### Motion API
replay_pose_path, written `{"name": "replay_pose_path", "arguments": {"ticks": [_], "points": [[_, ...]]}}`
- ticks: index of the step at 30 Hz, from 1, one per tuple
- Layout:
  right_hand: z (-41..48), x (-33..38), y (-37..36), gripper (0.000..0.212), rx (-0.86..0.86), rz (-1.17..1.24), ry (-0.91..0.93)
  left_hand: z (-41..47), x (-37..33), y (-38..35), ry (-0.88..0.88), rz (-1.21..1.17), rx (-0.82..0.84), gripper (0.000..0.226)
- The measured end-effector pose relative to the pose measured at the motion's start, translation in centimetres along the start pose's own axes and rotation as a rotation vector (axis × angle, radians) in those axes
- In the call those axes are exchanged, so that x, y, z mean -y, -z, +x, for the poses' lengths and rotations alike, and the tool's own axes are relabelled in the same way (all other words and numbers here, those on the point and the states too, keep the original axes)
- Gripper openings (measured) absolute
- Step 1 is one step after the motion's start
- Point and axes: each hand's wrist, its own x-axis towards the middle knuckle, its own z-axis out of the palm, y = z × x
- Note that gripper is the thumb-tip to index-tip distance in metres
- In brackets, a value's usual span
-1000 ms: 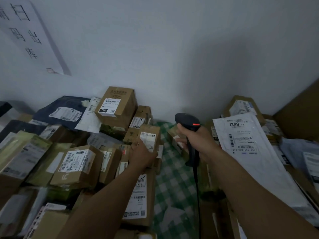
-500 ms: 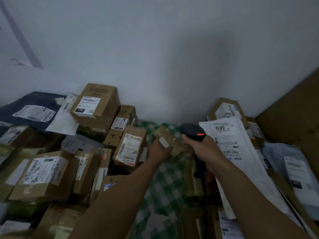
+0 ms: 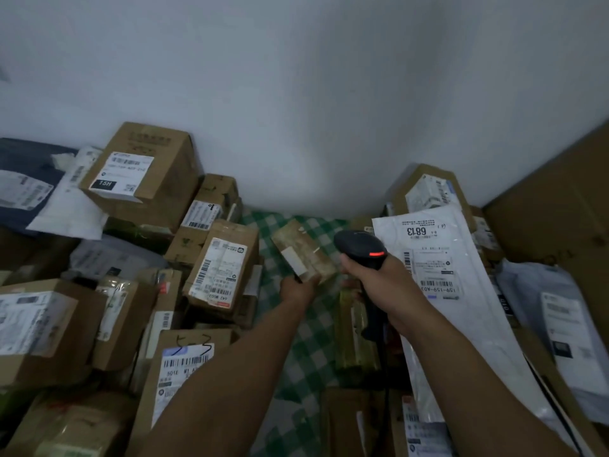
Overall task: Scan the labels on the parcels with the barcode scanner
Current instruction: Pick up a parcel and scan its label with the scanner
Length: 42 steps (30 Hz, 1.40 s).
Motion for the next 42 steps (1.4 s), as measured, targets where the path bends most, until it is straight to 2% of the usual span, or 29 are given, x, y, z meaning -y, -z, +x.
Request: {"name": "replay_pose_path", "arguments": {"ticks": [4,8,11,14,19,22,25,28,30,34,36,39,42], "points": [[-1.1,0.6,-0.3,0.031,-0.011,-0.014,0.012,-3.5,-0.4,1.7,-0.086,-0.024,0.045,0.043],[-3.7,1.7,-1.4,0.04,-0.097,-0.03,0.089,-9.5,-1.9,4.2,-0.423,0.122,0.025,0.033],[-6.4,2.5,-2.3,0.033,-0.123,0.021,0.156,-14.8,-3.1,6.2,-0.595,0.168,0.034,0.029],[-9.2,2.9,-3.2,0.036,-0.169,0.106,0.22,-19.8,-3.7,8.5,-0.702,0.185,0.078,0.031],[-14.4,2.8,-4.3,0.056,-0.227,0.231,0.315,-25.2,-3.0,11.1,-0.809,0.171,0.099,0.048],[-16.7,2.7,-4.3,0.049,-0.233,0.328,0.312,-27.8,-2.9,12.3,-0.754,0.135,0.114,0.061],[-18.5,2.6,-4.0,0.043,-0.198,0.487,0.226,-29.7,-3.2,13.9,-0.695,0.107,0.173,0.062],[-20.0,2.3,-4.2,0.032,-0.203,0.521,0.214,-30.9,-3.4,15.0,-0.642,-0.077,0.237,0.087],[-20.8,2.2,-4.4,0.034,-0.203,0.53,0.213,-31.9,-3.7,15.5,-0.616,-0.084,0.212,0.097],[-21.9,2.2,-4.8,0.04,-0.158,0.6,0.217,-33.3,-3.9,16.1,-0.584,-0.116,0.196,0.066],[-22.5,2.2,-4.9,0.034,-0.128,0.675,0.189,-33.6,-4.0,16.6,-0.569,-0.258,0.3,0.053],[-22.9,1.8,-5.1,0.03,-0.101,0.726,0.16,-33.8,-3.9,17.2,-0.515,-0.403,0.468,0.056],[-23.3,1.4,-5.4,0.033,-0.102,0.648,0.184,-33.5,-4.1,17.9,-0.579,-0.32,0.439,0.056]]}}
